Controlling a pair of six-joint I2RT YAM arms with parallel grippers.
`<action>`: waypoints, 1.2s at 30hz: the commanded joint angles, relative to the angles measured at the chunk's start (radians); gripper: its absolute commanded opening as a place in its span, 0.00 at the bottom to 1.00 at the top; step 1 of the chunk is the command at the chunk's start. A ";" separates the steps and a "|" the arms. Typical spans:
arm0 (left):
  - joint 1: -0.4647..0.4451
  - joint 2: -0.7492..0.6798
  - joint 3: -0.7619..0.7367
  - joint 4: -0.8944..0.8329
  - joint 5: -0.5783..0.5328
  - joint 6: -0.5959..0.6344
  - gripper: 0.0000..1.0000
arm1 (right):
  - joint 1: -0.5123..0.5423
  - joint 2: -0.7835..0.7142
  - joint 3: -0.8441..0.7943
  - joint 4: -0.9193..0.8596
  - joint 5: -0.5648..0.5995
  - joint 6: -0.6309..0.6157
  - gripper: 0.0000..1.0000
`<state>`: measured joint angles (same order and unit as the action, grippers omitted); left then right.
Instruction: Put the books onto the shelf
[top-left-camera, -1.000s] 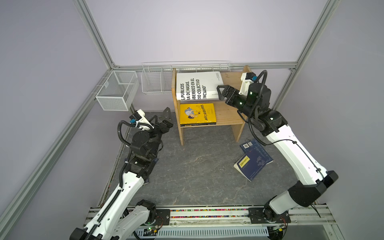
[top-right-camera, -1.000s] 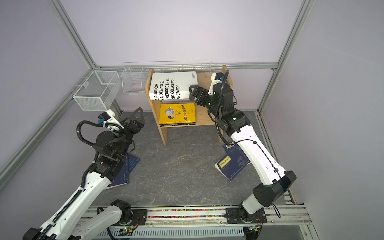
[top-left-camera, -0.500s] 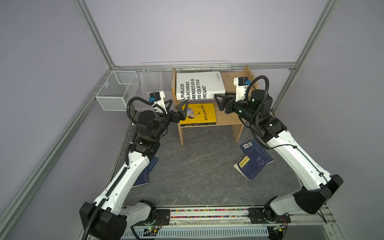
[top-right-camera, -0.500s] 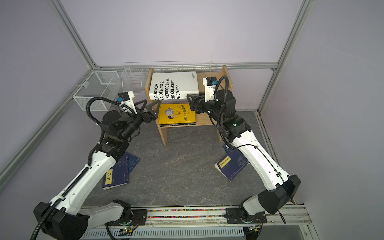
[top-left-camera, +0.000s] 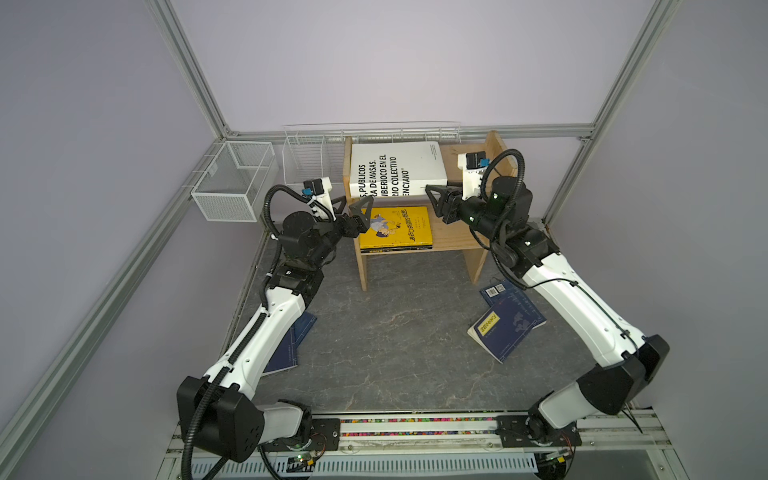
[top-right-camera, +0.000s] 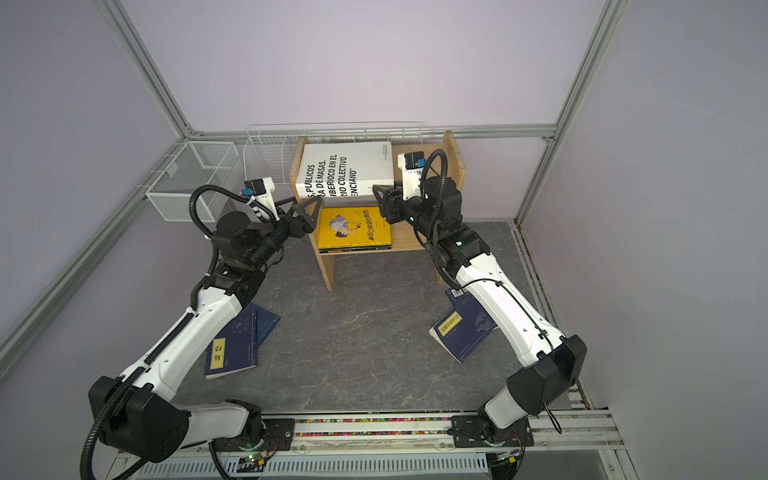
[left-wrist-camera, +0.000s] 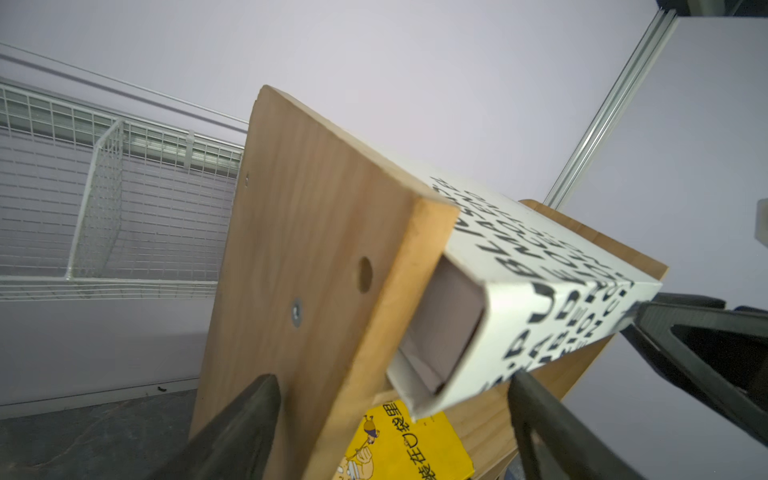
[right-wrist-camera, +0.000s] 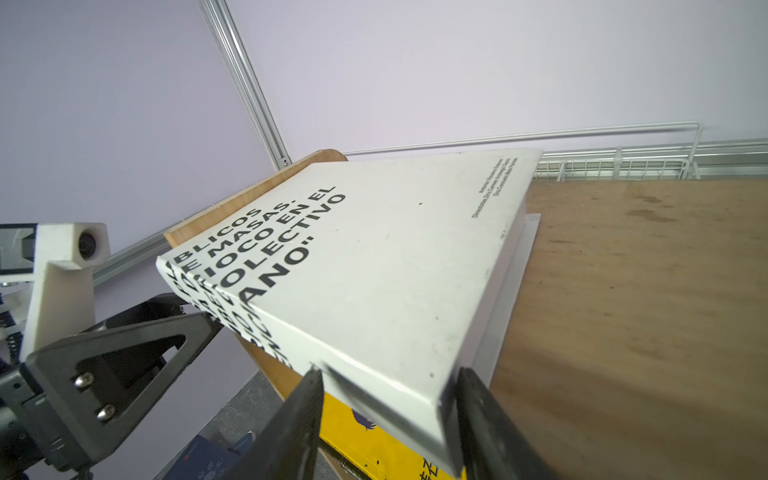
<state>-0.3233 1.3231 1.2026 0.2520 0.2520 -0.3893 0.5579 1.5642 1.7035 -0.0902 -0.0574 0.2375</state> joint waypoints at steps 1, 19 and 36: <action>0.034 0.013 0.018 0.087 0.042 -0.068 0.83 | 0.000 0.031 0.027 0.027 -0.021 -0.017 0.53; 0.061 0.019 0.003 0.089 0.031 -0.088 0.80 | 0.000 0.050 0.027 0.067 -0.037 -0.006 0.53; 0.086 -0.029 -0.041 0.092 0.021 -0.114 0.80 | 0.000 0.015 -0.013 0.091 -0.018 0.004 0.74</action>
<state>-0.2447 1.3323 1.1843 0.3393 0.2840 -0.4980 0.5526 1.5955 1.7149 -0.0135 -0.0715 0.2462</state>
